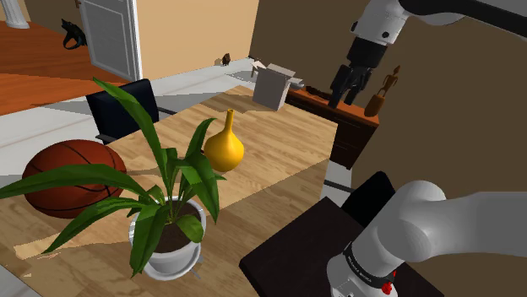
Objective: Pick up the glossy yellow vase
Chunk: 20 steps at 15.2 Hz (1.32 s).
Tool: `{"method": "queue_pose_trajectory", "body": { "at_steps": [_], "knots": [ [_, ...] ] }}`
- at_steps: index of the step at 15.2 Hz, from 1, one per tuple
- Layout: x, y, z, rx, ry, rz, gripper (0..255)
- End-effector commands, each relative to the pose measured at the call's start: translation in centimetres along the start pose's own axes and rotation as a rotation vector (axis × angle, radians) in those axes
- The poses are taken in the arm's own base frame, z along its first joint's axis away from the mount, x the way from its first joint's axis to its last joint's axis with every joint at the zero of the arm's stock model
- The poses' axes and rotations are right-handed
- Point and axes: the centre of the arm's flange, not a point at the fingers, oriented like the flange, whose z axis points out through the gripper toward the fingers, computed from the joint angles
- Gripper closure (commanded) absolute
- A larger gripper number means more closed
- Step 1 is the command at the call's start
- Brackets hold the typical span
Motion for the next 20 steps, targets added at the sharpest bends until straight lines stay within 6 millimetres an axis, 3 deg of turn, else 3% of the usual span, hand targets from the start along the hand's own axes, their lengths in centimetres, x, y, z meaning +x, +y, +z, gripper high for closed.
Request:
{"method": "queue_pose_trajectory", "body": {
  "at_steps": [1, 20],
  "knots": [
    [0.0, 0.0, 0.0, 0.0, 0.0, 0.0, 0],
    [23.2, -2.5, 10.7, -0.014, -0.043, -0.003, 0]
  ]
}}
